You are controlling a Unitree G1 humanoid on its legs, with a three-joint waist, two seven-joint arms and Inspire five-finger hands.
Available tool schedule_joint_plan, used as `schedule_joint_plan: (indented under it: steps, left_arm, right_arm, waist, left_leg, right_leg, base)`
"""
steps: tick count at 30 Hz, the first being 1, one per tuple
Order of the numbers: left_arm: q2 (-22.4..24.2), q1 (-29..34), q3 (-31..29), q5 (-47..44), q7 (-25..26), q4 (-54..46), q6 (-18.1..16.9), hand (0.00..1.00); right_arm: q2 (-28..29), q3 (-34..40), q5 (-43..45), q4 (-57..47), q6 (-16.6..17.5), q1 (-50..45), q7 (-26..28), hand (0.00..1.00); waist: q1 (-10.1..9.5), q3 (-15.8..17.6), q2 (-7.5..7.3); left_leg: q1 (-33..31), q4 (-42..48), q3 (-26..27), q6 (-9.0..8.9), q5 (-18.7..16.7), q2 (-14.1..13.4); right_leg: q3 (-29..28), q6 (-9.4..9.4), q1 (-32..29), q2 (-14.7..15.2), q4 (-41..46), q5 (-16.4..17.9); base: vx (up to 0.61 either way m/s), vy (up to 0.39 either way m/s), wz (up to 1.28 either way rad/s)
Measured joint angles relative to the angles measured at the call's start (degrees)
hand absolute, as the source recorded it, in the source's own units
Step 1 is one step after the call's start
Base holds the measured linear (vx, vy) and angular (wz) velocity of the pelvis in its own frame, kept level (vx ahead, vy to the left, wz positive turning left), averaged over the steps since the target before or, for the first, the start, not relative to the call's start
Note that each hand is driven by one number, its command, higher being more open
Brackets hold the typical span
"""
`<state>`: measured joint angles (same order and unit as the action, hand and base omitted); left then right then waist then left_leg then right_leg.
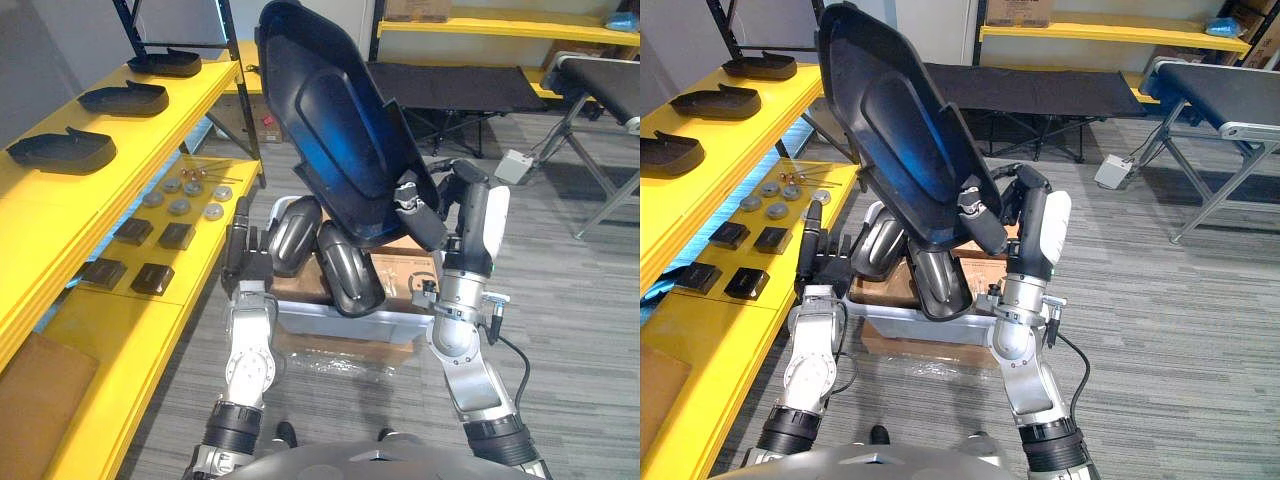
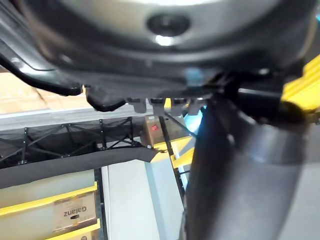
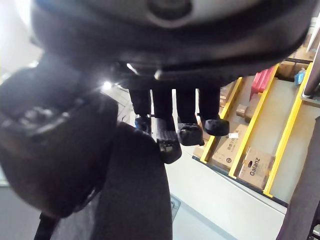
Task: Walk over and take three plastic housings, then place them on the shelf
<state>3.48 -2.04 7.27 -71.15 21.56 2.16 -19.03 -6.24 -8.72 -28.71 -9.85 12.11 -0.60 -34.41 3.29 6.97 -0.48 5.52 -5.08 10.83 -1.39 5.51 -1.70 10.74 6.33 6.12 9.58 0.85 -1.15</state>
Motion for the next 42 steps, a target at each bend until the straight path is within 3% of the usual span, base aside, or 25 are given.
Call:
schedule_joint_plan:
  steps: [6,9,15,24,31,36,42]
  left_arm:
    - [0.0,0.0,-1.3,-0.4,-0.4,0.1,-1.0,1.00]
    - [0.1,0.1,-1.7,-3.1,-5.3,0.7,-2.4,1.00]
    - [0.1,0.2,-1.3,-6.3,-21.8,0.7,-1.7,1.00]
    - [-0.1,0.3,1.2,-4.7,-30.5,0.7,6.9,1.00]
    - [-1.1,0.4,5.0,4.2,-32.4,2.1,14.0,1.00]
    - [-1.7,0.4,7.4,6.6,-34.0,6.6,16.5,1.00]
    - [-1.9,0.6,8.8,8.9,-37.9,7.0,16.7,1.00]
  right_arm:
    - [0.4,1.5,0.0,0.0,0.1,-0.4,-0.4,0.00]
    - [0.4,2.4,0.5,0.0,0.0,-0.8,-0.3,0.00]
    - [0.4,3.8,2.8,0.0,-0.5,-1.3,2.6,0.00]
    - [-0.1,3.5,4.8,0.8,-1.7,-1.4,7.1,0.00]
    - [-0.9,2.6,4.9,1.3,-3.0,-0.8,9.3,0.00]
    - [-1.5,0.0,4.9,1.8,-3.9,-0.7,12.1,0.00]
    - [-2.0,-2.7,4.8,5.1,-4.6,-0.6,14.0,0.00]
  waist:
    - [0.01,0.0,-0.01]
    - [0.01,0.0,-0.01]
    - [0.08,0.0,-0.01]
    - [-0.03,0.0,-0.01]
    - [0.03,0.0,0.02]
    - [0.00,0.0,0.02]
    - [-0.14,0.0,0.04]
  left_leg:
    - [0.0,0.0,0.0,0.17,0.1,0.0]
    - [0.0,0.0,0.0,0.16,0.1,0.0]
    - [0.0,0.0,0.0,-0.07,-0.1,0.0]
    - [0.0,0.0,0.0,-0.04,0.0,0.0]
    - [0.0,0.0,0.0,0.19,0.1,0.0]
    - [0.0,0.0,0.0,0.27,0.2,0.0]
    - [0.0,0.0,-0.1,0.31,0.2,0.0]
  right_leg:
    - [0.0,0.01,0.2,0.0,0.0,0.0]
    - [0.0,0.01,0.3,0.0,0.0,0.0]
    - [0.0,0.01,0.2,0.0,0.0,0.0]
    - [0.0,0.02,0.0,0.1,0.0,0.0]
    - [0.0,0.02,0.0,0.1,0.0,0.0]
    - [0.0,0.02,0.0,0.1,0.0,0.0]
    - [0.0,0.03,0.0,0.1,0.0,0.0]
  base:
    - [0.00,0.000,0.00]
    - [0.00,0.000,0.00]
    - [0.00,0.000,0.00]
    - [0.00,0.000,0.00]
    - [0.00,0.000,0.00]
    - [0.00,0.000,0.00]
    - [0.00,0.000,0.00]
